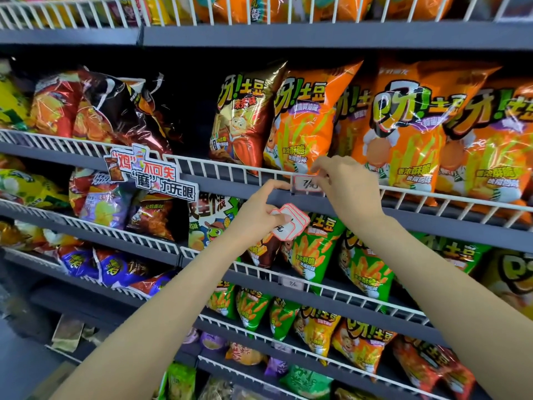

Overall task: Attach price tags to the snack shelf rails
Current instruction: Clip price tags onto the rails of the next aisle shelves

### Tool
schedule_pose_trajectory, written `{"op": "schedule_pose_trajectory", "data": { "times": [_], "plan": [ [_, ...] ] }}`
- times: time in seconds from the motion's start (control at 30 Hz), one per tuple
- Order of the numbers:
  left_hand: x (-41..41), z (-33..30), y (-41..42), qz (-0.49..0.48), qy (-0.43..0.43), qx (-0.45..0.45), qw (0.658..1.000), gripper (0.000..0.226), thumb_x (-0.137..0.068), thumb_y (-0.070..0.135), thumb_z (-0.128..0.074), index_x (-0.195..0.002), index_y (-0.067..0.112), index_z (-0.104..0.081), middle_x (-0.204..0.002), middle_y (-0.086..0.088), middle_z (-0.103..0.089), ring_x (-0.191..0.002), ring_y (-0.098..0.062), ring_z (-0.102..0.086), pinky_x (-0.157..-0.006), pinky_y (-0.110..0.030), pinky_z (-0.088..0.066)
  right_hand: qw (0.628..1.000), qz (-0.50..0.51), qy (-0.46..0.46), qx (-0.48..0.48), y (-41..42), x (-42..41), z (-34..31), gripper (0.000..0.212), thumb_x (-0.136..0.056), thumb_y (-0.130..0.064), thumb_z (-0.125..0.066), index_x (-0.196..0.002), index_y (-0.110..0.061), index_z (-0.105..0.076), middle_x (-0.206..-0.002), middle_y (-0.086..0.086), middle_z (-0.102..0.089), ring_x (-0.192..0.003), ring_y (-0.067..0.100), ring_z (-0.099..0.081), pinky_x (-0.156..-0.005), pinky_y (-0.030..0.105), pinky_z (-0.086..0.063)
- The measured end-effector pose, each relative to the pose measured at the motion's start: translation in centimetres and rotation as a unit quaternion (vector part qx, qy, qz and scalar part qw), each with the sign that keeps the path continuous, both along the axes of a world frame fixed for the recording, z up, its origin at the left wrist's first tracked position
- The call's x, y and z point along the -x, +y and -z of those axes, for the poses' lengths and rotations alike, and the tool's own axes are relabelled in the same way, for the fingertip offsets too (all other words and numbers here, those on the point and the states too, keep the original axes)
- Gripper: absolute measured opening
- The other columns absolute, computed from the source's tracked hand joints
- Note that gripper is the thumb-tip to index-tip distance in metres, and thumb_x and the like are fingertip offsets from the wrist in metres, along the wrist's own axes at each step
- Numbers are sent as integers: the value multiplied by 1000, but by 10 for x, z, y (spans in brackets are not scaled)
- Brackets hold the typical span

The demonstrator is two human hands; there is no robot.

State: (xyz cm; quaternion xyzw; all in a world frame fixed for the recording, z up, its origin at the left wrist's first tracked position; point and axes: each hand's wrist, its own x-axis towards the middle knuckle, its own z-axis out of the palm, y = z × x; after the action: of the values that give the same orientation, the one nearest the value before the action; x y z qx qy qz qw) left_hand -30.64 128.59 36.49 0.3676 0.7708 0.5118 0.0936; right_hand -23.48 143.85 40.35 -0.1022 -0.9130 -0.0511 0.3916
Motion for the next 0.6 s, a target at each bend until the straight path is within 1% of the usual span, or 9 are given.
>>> {"op": "schedule_pose_trajectory", "data": {
  "times": [0.07,0.13,0.17,0.2,0.27,0.37,0.43,0.5,0.6],
  "plan": [
    [-1,-1,-1,7,3,1,1000,47,-86,10,-63,-123,32,-44,-74,-9,-66,-68,-21,-62,-70,-31,-44,999,10,-1,-33,1,1,3,14,-88,-9,-57,-98,-13,-66,-84,10,-64,-81,30,-57,-52,32,-36],
    [-2,-2,-1,8,3,-2,1000,47,-86,10,-63,-123,33,-43,-83,-12,-70,-76,-25,-67,-74,-33,-48,998,30,-10,-63,1,2,6,15,-79,-3,-66,-90,-13,-70,-74,9,-64,-72,30,-58,-47,29,-35],
    [-2,-2,0,7,4,-3,1000,48,-86,10,-63,-123,33,-43,-84,-11,-70,-78,-25,-67,-74,-33,-48,996,45,-25,-77,-1,1,8,18,-71,-1,-73,-84,-14,-71,-66,7,-63,-64,27,-58,-43,26,-35],
    [-2,-2,0,4,7,-2,1000,48,-86,10,-63,-123,33,-43,-84,-9,-69,-77,-22,-67,-73,-31,-48,993,61,-38,-90,-4,0,8,22,-61,-1,-81,-76,-15,-70,-58,4,-59,-55,24,-56,-39,21,-32],
    [-3,-3,0,1,8,0,1000,48,-86,11,-63,-123,32,-43,-83,-7,-68,-76,-18,-66,-70,-27,-47,988,87,-32,-125,-8,-3,9,32,-46,-1,-87,-67,-16,-69,-48,0,-51,-44,19,-49,-38,14,-20],
    [-3,-2,0,0,6,3,1000,48,-85,12,-64,-122,34,-43,-88,-12,-68,-79,-21,-65,-72,-29,-47,985,85,-30,-145,-12,-8,9,39,-38,9,-84,-67,-12,-67,-49,2,-48,-42,20,-44,-42,11,-7],
    [-1,-2,1,-3,7,3,1000,47,-84,13,-65,-118,38,-44,-90,-22,-68,-77,-26,-62,-72,-32,-45,986,85,-37,-141,-15,-9,10,42,-38,12,-82,-69,-10,-66,-53,4,-48,-45,21,-43,-47,10,-1],
    [0,-2,1,-2,7,2,1000,46,-84,13,-65,-115,40,-44,-91,-27,-67,-75,-31,-60,-73,-33,-43,986,85,-39,-138,-15,-8,10,44,-36,15,-81,-70,-9,-65,-54,5,-49,-46,22,-42,-49,10,0],
    [0,-3,1,-2,7,2,1000,47,-84,12,-65,-117,38,-44,-92,-25,-68,-82,-36,-64,-76,-34,-44,985,80,-44,-146,-16,-10,8,48,-30,16,-80,-69,-8,-65,-53,6,-48,-46,23,-44,-48,10,-2]
  ]
}}
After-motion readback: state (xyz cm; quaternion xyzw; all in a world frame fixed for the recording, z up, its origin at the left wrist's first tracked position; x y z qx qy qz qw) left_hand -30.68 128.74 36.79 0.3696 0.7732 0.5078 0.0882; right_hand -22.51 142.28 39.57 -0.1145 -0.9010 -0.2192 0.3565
